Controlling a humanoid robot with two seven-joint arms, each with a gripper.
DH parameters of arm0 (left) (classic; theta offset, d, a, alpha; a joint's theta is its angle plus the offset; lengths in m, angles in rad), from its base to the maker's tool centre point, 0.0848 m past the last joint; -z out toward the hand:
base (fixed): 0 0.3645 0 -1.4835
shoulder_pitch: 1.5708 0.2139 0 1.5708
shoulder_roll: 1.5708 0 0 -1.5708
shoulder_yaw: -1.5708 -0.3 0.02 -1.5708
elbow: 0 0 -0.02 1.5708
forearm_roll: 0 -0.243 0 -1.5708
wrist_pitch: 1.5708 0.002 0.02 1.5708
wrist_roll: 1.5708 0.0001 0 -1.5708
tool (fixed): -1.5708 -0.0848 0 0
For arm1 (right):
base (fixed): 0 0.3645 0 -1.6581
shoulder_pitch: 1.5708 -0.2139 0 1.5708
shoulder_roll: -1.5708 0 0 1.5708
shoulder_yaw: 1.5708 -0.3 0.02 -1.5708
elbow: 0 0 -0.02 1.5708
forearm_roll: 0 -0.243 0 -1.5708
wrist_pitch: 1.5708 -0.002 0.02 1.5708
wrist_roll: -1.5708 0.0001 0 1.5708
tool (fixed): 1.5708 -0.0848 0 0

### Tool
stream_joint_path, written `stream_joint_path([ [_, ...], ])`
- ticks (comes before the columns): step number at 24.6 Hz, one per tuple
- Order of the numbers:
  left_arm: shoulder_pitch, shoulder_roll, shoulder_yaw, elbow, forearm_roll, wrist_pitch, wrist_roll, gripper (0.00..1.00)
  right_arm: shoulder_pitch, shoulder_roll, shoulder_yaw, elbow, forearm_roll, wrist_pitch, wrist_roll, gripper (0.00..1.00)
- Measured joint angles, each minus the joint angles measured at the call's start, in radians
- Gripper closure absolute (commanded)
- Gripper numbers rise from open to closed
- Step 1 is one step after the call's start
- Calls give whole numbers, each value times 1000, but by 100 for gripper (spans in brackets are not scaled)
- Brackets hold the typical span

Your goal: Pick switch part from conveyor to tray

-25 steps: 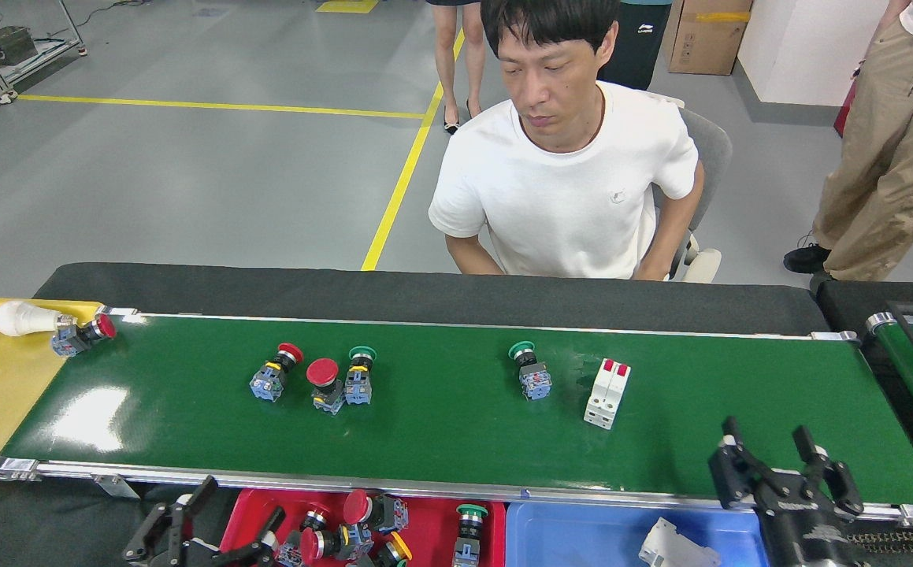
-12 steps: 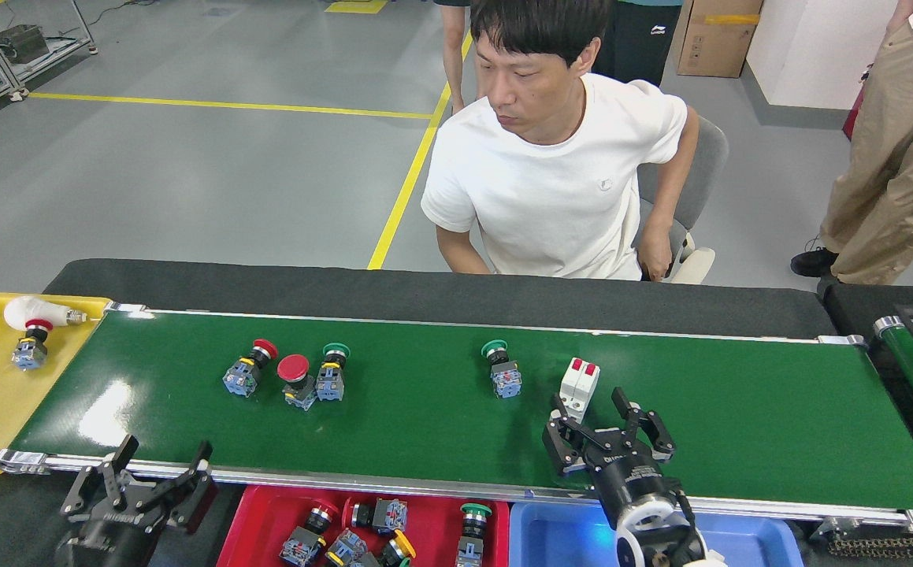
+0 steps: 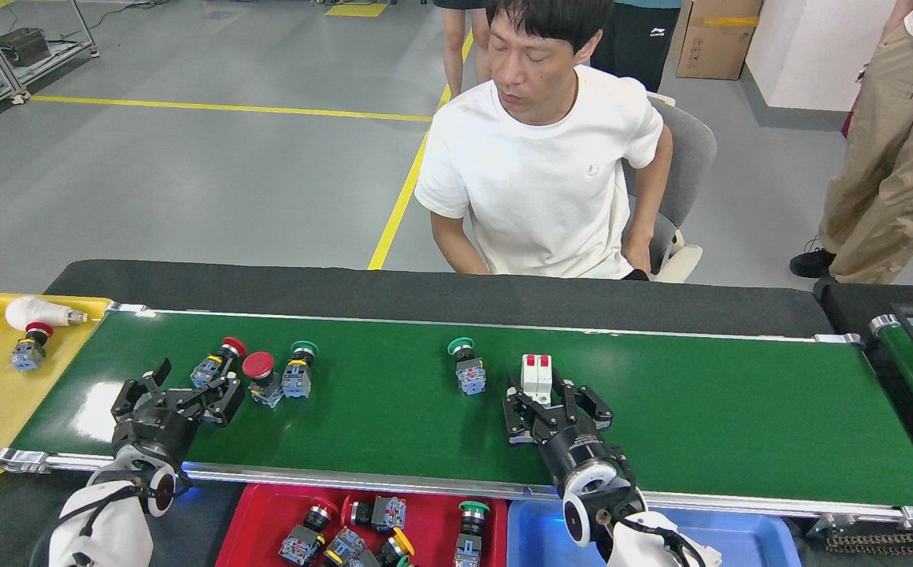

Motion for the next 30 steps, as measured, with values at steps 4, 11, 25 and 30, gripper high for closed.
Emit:
stream_joint_path([
  [4, -9, 23, -31, 48, 0, 3, 37, 66, 1, -1, 1, -15, -6, -60, -4, 90],
  [11, -1, 42, -32, 32, 13, -50, 59, 97, 178, -220, -39, -306, -205, -373, 32, 87],
  [25, 617, 36, -25, -863, 98, -161, 40, 96, 516, -279, -235, -451, -291, -795, 87, 2],
  [30, 764, 21, -54, -1041, 88, -175, 30, 95, 498, -221, -338, -462, -292, -795, 102, 3],
])
